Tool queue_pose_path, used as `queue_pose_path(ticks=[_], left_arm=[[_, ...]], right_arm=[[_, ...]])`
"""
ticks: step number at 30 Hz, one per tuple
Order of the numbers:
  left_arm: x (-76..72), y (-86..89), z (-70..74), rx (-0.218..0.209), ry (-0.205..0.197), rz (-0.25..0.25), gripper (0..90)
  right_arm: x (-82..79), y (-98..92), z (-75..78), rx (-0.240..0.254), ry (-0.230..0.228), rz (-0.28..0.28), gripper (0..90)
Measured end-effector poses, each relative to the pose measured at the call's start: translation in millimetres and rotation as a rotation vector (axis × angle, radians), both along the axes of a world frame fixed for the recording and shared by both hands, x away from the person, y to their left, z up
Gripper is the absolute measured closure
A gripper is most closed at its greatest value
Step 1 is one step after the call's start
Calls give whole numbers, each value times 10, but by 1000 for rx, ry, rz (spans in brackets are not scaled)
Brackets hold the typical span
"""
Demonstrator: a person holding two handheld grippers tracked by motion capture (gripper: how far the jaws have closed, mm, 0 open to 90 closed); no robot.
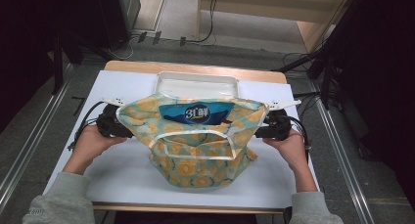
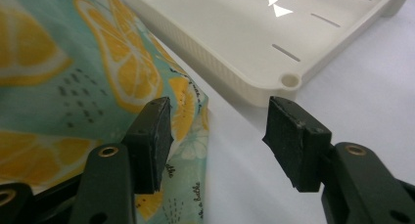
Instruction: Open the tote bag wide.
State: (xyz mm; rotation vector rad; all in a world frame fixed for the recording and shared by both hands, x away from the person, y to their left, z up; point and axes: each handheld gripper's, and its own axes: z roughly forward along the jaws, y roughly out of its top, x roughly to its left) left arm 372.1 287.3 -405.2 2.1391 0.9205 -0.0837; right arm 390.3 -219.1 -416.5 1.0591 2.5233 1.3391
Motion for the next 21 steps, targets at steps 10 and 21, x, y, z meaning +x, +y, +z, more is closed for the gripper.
queue_pose_path(ticks=[10, 21], left_arm=[[63, 27, 150, 3, 24, -32, 570], [135, 18, 355, 6, 6, -49, 580]], right_arm=[[30, -50, 212, -2, -16, 11, 461], [96, -92, 488, -11, -15, 48, 503]])
